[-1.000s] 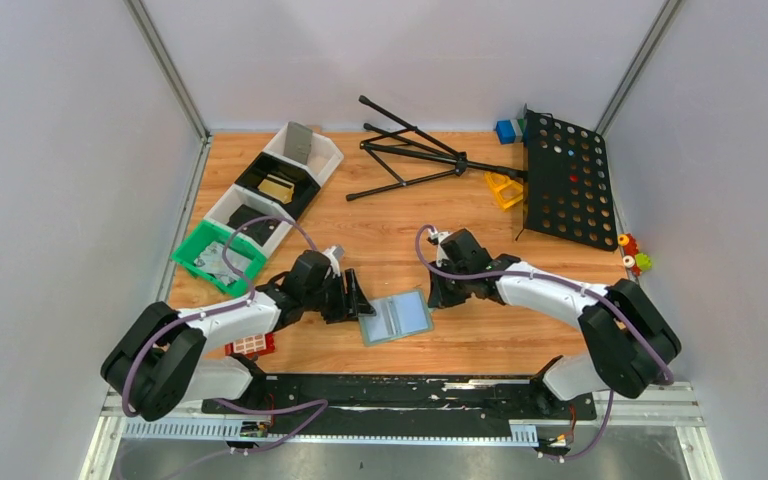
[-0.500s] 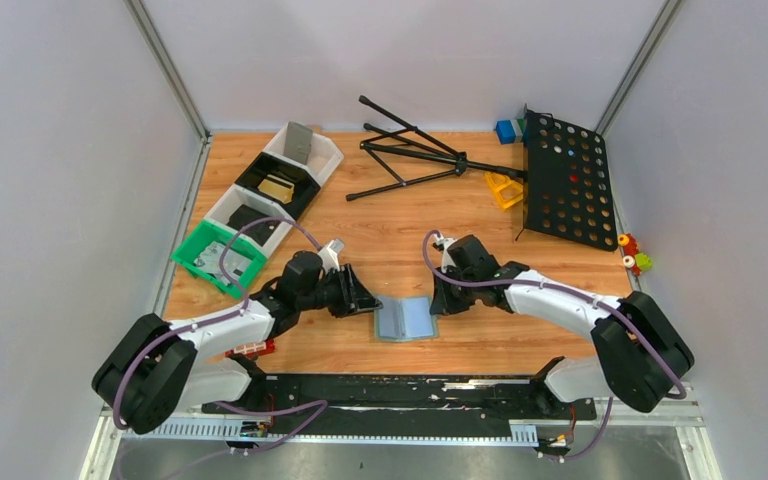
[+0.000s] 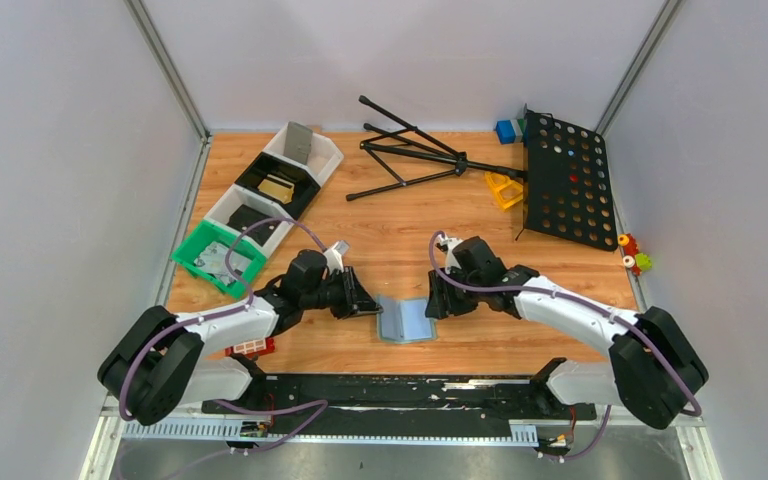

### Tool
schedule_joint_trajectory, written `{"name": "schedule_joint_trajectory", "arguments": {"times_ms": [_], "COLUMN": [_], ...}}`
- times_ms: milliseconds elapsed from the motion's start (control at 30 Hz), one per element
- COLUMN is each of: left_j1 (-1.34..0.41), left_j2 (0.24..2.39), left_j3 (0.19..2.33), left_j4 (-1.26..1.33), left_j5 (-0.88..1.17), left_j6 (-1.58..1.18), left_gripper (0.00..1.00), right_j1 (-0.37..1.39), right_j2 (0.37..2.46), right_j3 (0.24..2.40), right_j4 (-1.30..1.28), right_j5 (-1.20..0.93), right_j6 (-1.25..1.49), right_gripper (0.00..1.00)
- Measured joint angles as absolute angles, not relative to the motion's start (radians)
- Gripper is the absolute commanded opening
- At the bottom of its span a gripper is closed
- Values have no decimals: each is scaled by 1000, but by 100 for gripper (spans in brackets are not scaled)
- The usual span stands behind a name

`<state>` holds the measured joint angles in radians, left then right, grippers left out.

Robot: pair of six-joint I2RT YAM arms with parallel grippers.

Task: Take the credit cards out of the card holder
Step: Remove the credit card from the card holder.

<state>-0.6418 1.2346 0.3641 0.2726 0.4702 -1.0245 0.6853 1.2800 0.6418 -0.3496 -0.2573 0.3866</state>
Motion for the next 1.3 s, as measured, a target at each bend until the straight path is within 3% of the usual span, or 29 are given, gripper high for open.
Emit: {"name": "schedule_joint_trajectory", "arguments": {"times_ms": [100, 267, 367, 500, 700, 1067, 1300], "left_j1": [-643, -644, -645, -646, -646, -646, -646], "left_j2": [1234, 1223, 1221, 1215, 1196, 1191, 1190], "left_j3": [386, 388, 388, 388, 388, 377, 373], "left_j4": [241, 232, 236, 239, 253, 261, 264], "left_j5": [470, 474, 485, 498, 506, 505, 504], "left_j6": [-1006, -1002, -1002, -1006, -1009, -1021, -1024], "left_gripper": [12, 5, 3, 2, 1, 0, 0], "right_j1": [685, 708, 746, 779, 787, 834, 854], "right_j2": [1236, 1175, 1175, 1184, 1267, 1412, 1455], "right_j3": [643, 683, 712, 717, 718, 728, 729], "right_j4": [-382, -428, -423, -389, -284, -181, -184], "right_j5": [-240, -240, -266, -321, -400, -424, -370], "right_j6": [382, 372, 380, 400, 454, 490, 487], "right_gripper": [72, 77, 90, 90, 80, 76, 51]}}
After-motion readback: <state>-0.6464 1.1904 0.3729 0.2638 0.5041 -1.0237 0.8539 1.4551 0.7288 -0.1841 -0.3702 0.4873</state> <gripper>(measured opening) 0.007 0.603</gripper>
